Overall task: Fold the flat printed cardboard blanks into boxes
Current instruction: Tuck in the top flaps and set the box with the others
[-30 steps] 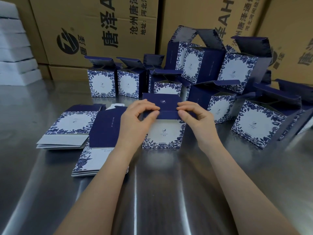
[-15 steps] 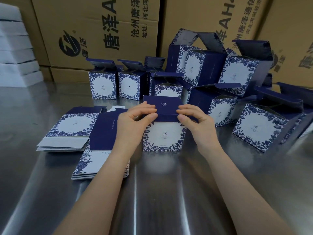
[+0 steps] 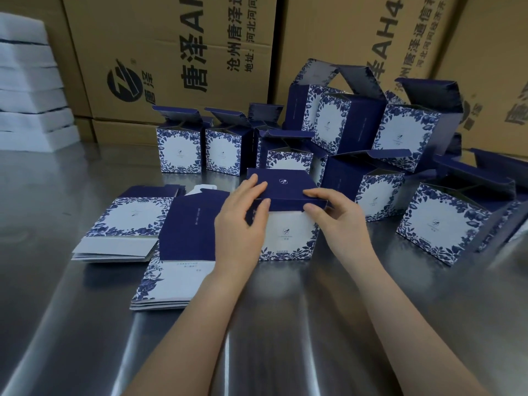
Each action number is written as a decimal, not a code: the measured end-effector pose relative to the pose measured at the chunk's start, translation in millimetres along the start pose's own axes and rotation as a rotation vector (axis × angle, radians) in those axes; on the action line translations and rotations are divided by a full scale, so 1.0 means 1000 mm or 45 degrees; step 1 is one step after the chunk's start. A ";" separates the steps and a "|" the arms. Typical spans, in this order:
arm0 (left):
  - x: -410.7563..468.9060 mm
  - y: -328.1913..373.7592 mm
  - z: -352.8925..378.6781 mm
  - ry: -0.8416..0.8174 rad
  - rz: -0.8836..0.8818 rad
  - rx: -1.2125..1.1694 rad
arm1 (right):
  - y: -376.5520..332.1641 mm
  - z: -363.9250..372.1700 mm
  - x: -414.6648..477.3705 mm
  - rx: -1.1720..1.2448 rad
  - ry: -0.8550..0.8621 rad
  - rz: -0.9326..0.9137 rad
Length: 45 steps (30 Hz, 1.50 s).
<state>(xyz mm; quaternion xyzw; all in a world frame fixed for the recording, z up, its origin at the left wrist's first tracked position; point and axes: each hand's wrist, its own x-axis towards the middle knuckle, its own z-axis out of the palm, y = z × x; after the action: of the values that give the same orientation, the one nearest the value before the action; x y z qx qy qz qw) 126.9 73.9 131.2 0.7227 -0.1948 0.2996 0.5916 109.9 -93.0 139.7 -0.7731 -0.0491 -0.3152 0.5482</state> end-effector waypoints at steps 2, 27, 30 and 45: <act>-0.003 0.002 0.004 0.140 0.048 0.073 | -0.001 0.004 0.001 -0.048 0.100 -0.002; -0.030 -0.008 0.028 -0.836 -0.079 0.235 | -0.026 0.032 0.199 -0.677 0.478 -0.047; -0.030 -0.008 0.030 -0.854 -0.076 0.231 | -0.029 0.034 0.202 -0.844 0.469 -0.018; -0.026 -0.005 0.026 -0.774 -0.078 0.253 | -0.032 0.022 0.192 -0.374 0.047 0.249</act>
<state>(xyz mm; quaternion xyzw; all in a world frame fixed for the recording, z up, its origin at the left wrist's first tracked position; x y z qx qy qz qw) 115.9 47.5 107.4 0.8388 -0.3104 0.0697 0.4417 259.1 -113.3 265.3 -0.8400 0.0830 -0.2785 0.4581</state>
